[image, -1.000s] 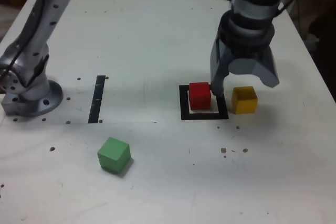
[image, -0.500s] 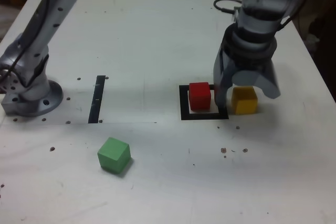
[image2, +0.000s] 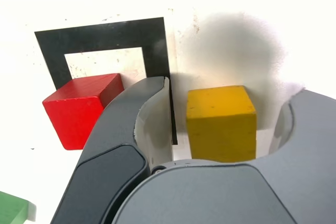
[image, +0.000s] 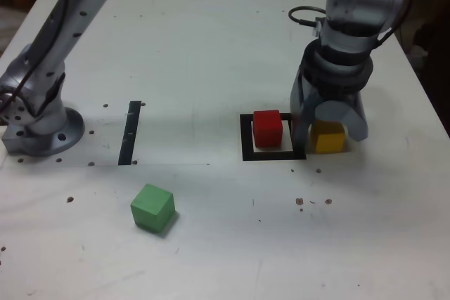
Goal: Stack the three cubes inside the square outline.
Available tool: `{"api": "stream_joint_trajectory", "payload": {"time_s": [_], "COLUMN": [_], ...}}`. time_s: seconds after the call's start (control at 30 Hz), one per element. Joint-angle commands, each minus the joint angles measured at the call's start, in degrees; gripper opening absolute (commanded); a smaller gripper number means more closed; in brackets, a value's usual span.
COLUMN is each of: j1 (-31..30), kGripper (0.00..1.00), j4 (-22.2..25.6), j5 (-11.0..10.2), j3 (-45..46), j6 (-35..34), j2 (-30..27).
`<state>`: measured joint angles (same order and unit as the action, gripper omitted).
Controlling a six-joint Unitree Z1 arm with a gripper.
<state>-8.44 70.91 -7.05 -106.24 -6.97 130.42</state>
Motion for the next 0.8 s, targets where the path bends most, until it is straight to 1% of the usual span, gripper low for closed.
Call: {"api": "stream_joint_trajectory", "payload": {"time_s": [0.0,0.07,0.23,0.37,0.53,0.63,0.7,0.77], "j1": [-0.04,-0.05,-0.04,-0.05,-0.06,-0.16,-0.31,-0.71], "kGripper": [0.44,0.42,0.39,0.33,0.26,0.24,0.24,0.24], "j4": [-0.42,-0.77,-1.34,-1.7,-1.45,-0.89,0.13,2.64], "j5": [-0.04,0.11,0.89,1.12,0.61,-0.06,-0.59,-1.29], "j3": [-0.31,-0.38,-0.68,-0.74,-0.86,-1.17,-1.73,-3.04], "j6": [0.12,0.28,0.95,1.22,1.34,1.34,1.34,1.34], "j2": [0.33,0.52,1.38,1.48,0.73,-0.27,-1.22,-2.69]}}
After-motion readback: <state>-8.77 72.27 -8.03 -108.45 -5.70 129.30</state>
